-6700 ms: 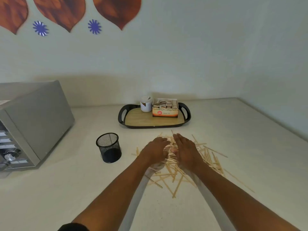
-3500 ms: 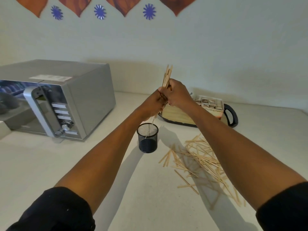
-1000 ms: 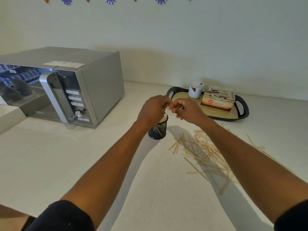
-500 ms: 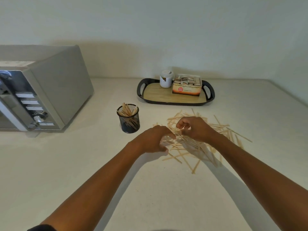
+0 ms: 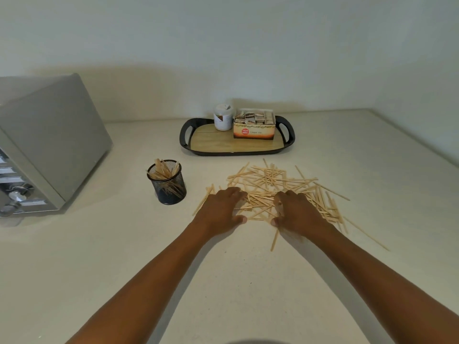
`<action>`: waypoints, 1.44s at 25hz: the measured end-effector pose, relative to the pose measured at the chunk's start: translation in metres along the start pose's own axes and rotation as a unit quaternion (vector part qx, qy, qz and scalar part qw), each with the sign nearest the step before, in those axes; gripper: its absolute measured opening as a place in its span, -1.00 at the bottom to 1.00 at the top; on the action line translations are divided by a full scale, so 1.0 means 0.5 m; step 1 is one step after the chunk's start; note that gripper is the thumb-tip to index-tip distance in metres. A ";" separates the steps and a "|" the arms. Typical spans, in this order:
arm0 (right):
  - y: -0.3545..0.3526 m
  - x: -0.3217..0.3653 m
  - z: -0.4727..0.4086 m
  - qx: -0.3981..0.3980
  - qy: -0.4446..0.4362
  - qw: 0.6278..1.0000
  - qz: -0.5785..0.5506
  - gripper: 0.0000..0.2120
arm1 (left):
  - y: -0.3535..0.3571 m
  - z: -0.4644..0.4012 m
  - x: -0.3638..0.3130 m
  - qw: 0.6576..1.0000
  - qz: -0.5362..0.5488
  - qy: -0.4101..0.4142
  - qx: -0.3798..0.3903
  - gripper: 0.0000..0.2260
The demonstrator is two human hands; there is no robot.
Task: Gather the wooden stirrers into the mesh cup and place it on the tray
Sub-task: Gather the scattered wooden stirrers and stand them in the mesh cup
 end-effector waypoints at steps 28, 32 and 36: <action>-0.016 0.059 -0.152 -0.048 -0.152 0.980 0.118 -0.76 | 0.001 -0.141 -0.014 0.992 -0.106 -0.018 -0.059 -0.87; -0.008 0.058 -0.150 -0.079 -0.162 0.970 0.162 -0.75 | 0.010 -0.141 -0.023 0.987 -0.148 0.012 -0.062 -0.80; -0.019 0.061 -0.151 -0.117 -0.166 0.964 0.174 -0.78 | -0.002 -0.144 -0.034 0.977 -0.197 0.014 -0.077 -0.80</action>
Point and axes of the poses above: each hand's wrist, its own z-axis away from the middle knuckle, its own y-axis out of the palm, x = y × z, the point moved 3 cm from there along -z, towards the middle knuckle, and after that the axes turned 2 degrees about x, right-handed, at the moved point
